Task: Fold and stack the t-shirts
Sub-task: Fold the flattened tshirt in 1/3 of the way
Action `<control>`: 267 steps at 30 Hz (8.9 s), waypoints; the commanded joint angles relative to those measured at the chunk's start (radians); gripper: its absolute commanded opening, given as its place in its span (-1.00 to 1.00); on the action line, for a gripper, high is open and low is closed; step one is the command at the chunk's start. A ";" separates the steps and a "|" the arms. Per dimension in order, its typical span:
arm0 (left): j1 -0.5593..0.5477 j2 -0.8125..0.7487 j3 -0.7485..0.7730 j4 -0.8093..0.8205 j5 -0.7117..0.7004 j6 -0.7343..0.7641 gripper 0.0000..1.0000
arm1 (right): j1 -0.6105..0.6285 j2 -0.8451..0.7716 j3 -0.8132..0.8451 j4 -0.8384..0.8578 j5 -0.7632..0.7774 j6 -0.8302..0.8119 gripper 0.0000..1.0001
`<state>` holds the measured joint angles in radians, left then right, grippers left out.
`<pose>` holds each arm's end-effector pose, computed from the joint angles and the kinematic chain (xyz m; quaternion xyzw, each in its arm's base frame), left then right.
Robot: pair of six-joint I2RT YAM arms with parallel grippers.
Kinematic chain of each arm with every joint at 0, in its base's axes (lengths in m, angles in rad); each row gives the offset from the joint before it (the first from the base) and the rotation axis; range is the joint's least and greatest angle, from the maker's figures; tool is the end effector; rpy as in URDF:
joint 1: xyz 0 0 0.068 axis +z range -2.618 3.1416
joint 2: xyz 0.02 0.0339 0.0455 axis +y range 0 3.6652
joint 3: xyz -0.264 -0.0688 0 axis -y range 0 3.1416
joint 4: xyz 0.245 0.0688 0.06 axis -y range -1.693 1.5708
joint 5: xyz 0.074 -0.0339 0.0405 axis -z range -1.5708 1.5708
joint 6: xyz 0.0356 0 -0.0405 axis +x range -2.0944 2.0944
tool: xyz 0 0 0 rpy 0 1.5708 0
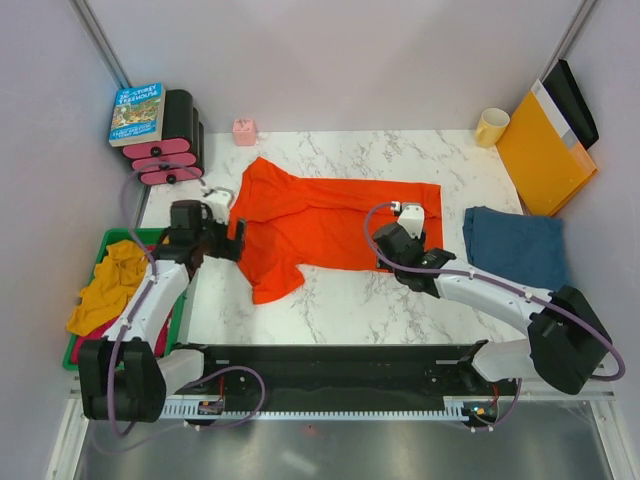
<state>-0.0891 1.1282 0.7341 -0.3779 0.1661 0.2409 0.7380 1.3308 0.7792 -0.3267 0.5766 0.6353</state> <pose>0.2329 -0.0267 0.2373 0.1826 0.9004 -0.0468 0.3922 0.2081 0.1630 0.2127 0.0501 0.9056 -0.0006 0.4212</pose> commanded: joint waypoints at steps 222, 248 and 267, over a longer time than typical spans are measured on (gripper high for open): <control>-0.227 0.858 0.690 0.141 -0.249 -0.709 0.03 | 0.017 0.269 0.328 0.086 -0.161 -0.214 0.39; -0.158 1.050 0.994 0.033 -0.339 -0.641 -0.04 | 0.015 0.263 0.308 0.081 -0.124 -0.244 0.40; -0.121 0.873 0.978 0.027 -0.275 -0.690 0.10 | 0.015 0.255 0.301 0.080 -0.147 -0.226 0.39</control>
<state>-0.1493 2.1853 1.7481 -0.3710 -0.1200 -0.4263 0.7509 1.6032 1.0866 -0.2653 0.4339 0.3927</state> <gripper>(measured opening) 0.547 0.698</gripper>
